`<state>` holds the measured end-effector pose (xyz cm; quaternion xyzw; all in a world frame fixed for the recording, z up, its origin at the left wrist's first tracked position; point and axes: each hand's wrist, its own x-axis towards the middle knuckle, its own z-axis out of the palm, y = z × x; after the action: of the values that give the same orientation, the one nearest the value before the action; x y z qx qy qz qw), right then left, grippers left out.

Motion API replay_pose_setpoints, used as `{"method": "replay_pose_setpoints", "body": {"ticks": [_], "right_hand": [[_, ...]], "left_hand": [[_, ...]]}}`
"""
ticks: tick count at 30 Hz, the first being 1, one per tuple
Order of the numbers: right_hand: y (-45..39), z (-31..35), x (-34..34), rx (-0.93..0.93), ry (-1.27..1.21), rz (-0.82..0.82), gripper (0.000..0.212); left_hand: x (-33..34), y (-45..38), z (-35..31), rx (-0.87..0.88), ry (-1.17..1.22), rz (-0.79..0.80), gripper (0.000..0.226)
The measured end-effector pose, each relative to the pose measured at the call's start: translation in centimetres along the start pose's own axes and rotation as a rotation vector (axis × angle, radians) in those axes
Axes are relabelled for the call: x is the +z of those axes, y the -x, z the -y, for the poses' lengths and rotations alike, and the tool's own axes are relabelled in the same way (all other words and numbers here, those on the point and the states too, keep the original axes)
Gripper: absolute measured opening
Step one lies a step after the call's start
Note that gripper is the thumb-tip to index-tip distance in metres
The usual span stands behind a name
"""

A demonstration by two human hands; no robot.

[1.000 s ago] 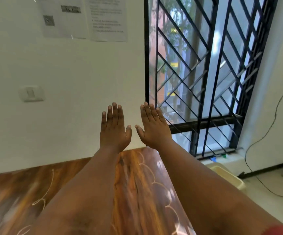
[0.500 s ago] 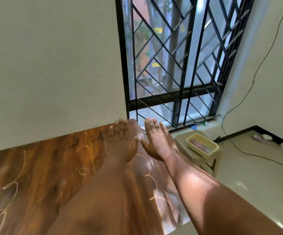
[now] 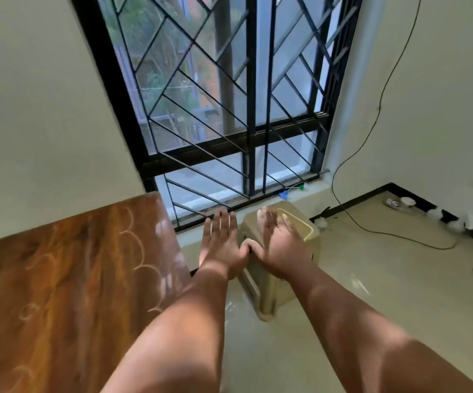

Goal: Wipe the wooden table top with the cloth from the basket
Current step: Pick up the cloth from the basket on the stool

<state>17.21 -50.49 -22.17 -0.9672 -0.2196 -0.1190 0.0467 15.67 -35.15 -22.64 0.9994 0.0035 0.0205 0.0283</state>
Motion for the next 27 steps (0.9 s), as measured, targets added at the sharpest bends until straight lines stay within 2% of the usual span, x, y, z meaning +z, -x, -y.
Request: {"method": "replay_pose_setpoints", "body": {"ticks": [4, 8, 14, 23, 27], "right_hand": [[0.0, -5.0, 1.3, 0.033, -0.054, 0.058, 0.076], [-0.5, -8.0, 3.5, 0.022, -0.033, 0.137, 0.077], [-2.9, -11.3, 7.1, 0.014, -0.001, 0.294, 0.078], [-10.9, -16.2, 10.8, 0.078, 0.021, 0.44, 0.077], [-12.8, -17.2, 13.3, 0.101, -0.046, 0.488, 0.075]], "left_hand": [[1.4, -2.2, -4.0, 0.019, -0.006, 0.079, 0.077], [3.1, -3.8, -5.2, 0.022, -0.043, 0.184, 0.079], [5.6, -7.4, -6.1, 0.061, -0.05, 0.316, 0.068], [8.6, -16.2, -6.3, 0.112, 0.008, 0.308, 0.066], [10.6, -19.7, -5.7, 0.113, 0.013, 0.377, 0.068]]}}
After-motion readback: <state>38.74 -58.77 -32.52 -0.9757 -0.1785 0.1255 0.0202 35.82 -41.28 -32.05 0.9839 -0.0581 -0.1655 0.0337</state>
